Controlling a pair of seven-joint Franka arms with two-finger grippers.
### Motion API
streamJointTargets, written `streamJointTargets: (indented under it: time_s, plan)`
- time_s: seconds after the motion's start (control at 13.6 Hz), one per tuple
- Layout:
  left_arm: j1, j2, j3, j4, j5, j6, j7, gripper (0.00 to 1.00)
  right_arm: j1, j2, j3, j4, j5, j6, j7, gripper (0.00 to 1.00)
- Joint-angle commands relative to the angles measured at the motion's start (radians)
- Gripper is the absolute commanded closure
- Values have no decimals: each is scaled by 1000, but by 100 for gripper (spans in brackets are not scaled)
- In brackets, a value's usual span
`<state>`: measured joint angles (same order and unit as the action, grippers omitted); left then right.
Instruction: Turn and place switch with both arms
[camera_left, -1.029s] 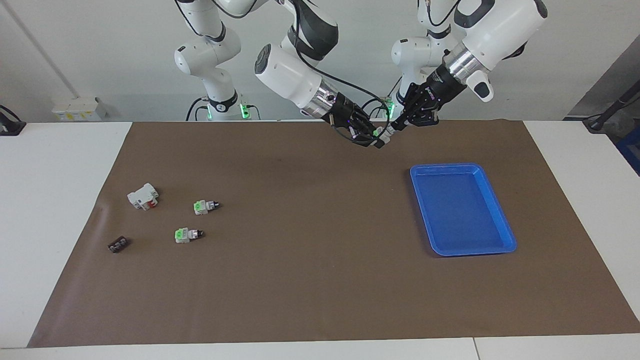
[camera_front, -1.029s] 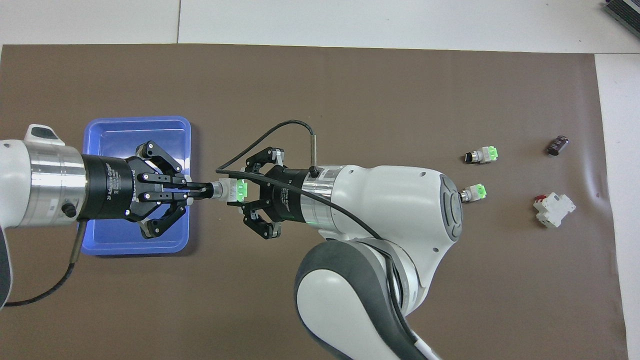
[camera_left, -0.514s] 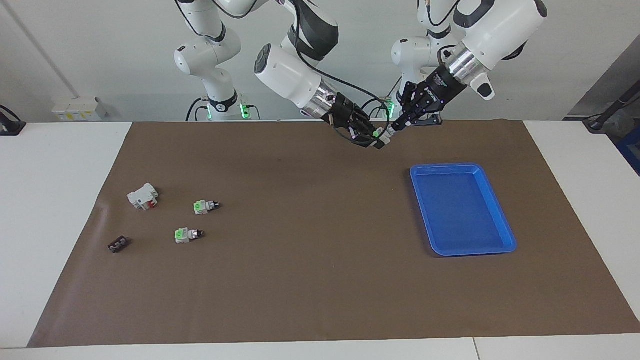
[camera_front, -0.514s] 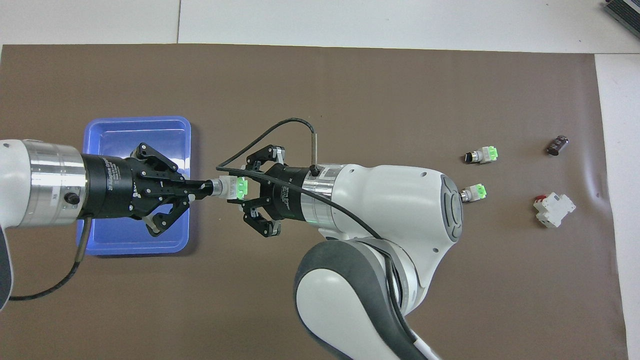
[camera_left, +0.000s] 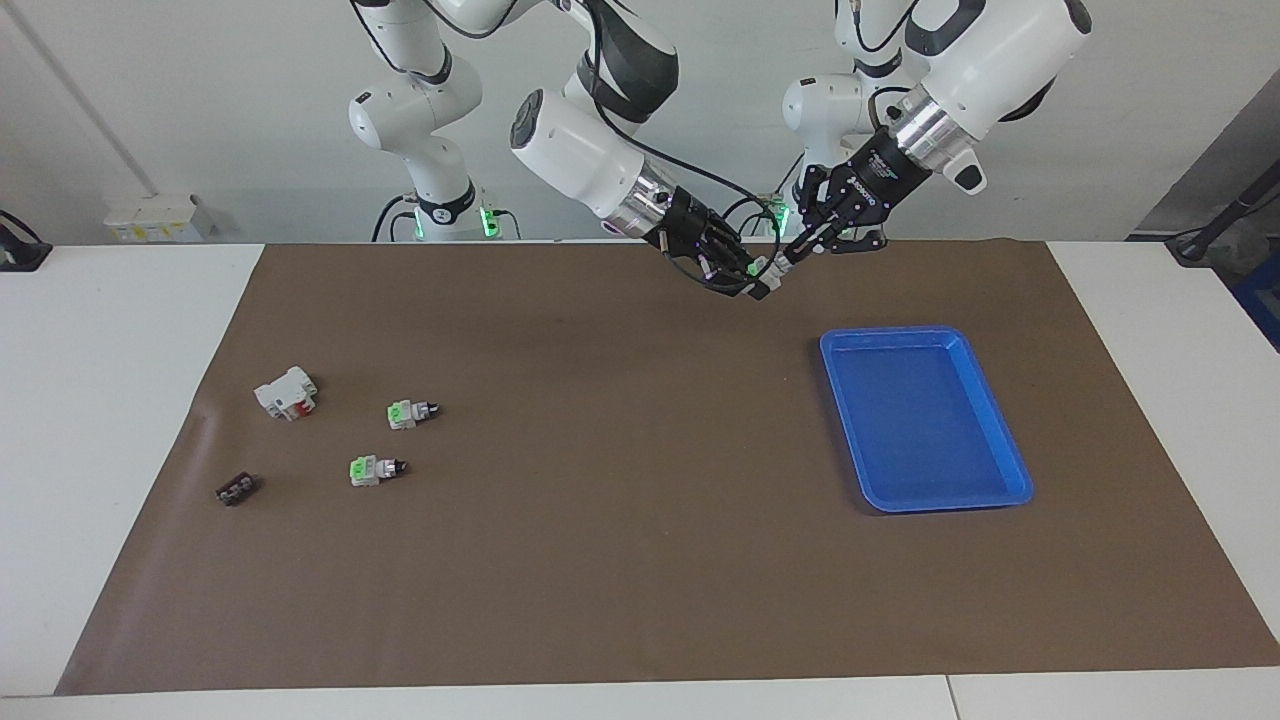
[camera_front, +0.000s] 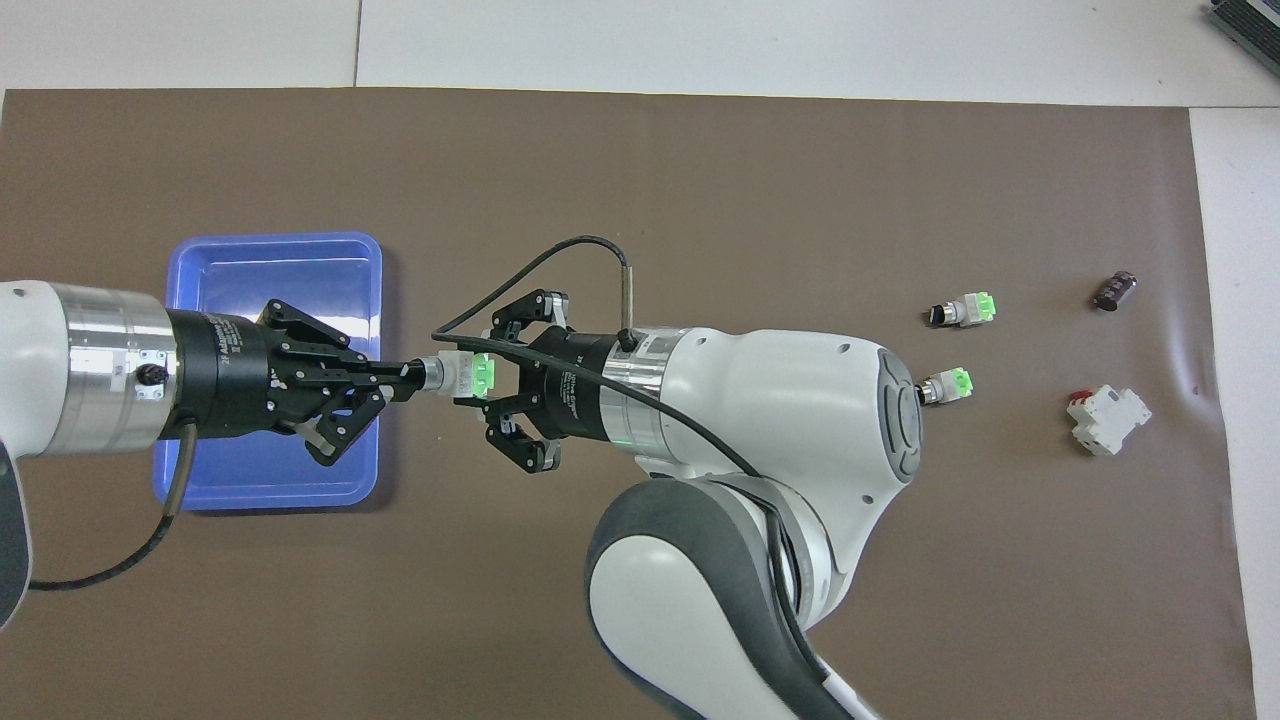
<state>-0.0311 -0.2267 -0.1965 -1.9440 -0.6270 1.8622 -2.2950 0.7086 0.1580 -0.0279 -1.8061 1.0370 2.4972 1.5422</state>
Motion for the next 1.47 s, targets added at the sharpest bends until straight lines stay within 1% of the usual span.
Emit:
streamJointTargets:
  time_s: [0.0,0.22,0.29,0.37,0.44,0.51,0.73,0.81,0.96,1.18,1.32,1.4]
  plan:
    - [27,-25,-4,-47,58,23,-18,100,-12,-17,0,10,12,12,9,100]
    - [25,-23,-6,-47,105,31,-8,100,-12,-17,0,10,12,11,9,100]
    - [25,-23,-6,-47,108,38,-6,100,-12,-17,0,10,11,11,10,88]
    - [25,-23,-6,-47,128,41,-4,100,-12,-17,-1,10,6,11,9,56]
    - [25,-23,-6,-47,160,42,5,100,-11,-18,0,10,-1,11,7,10]
    - [25,-23,-6,-49,183,42,14,100,-11,-18,0,8,-6,11,6,3]
    - [27,-34,-3,-88,291,41,98,100,-14,-29,-1,-5,-57,9,-4,1]
    - [40,-46,-3,-104,327,42,153,100,-15,-44,-3,-25,-102,11,-8,1]
    - [104,-81,-3,-166,380,49,343,100,-47,-70,-4,-50,-246,5,-23,1]
    - [224,-94,-4,-210,395,110,671,100,-121,-72,-6,-56,-486,-35,-127,1]
    - [284,-82,-4,-228,398,170,881,100,-179,-72,-7,-55,-639,-110,-265,1]
    - [293,-74,-4,-243,420,184,981,100,-222,-78,-6,-55,-716,-170,-359,1]
